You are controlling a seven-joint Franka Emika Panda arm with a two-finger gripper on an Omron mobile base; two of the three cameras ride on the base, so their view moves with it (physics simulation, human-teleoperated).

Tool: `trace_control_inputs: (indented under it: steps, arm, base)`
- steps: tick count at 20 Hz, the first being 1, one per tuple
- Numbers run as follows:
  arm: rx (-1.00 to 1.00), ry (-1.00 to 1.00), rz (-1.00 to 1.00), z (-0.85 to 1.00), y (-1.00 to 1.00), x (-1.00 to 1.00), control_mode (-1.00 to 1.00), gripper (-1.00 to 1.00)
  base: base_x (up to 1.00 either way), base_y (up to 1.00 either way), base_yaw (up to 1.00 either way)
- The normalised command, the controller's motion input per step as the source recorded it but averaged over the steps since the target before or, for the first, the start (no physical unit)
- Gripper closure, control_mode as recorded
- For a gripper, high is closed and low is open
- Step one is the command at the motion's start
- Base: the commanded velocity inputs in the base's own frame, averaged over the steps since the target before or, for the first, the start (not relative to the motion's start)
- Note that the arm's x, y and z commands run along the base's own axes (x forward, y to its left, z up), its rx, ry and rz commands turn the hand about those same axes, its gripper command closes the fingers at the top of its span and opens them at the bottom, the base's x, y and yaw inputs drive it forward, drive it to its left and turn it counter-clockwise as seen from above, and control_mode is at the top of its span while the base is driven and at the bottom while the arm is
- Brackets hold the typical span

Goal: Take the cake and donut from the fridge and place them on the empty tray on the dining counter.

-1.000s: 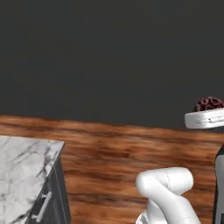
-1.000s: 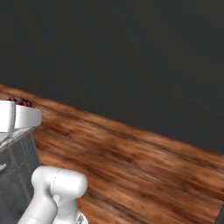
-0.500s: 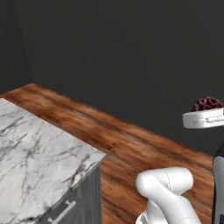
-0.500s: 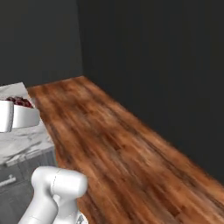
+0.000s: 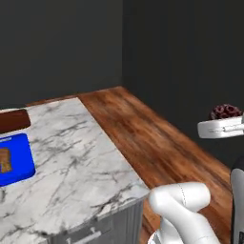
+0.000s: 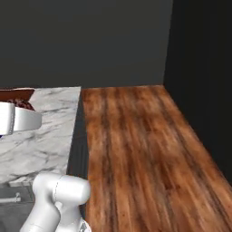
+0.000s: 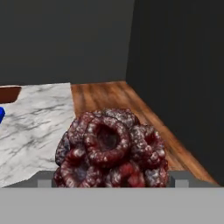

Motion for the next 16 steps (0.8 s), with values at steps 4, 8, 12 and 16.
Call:
trace_control_inputs:
  steps: [4, 8, 12, 16]
  arm:
    - [0.0, 0.0, 0.0, 0.0, 0.0, 0.0, 1.0, 1.0]
    - [0.0, 0.0, 0.0, 0.0, 0.0, 0.0, 1.0, 1.0]
    - [0.0, 0.0, 0.0, 0.0, 0.0, 0.0, 1.0, 1.0]
    - [0.0, 0.0, 0.0, 0.0, 0.0, 0.0, 1.0, 1.0]
  base:
    - [0.15, -0.05, 0.86]
    - [0.18, -0.75, 0.51]
    - [0.46, -1.0, 0.08]
    - [0.6, -1.0, 0.06]
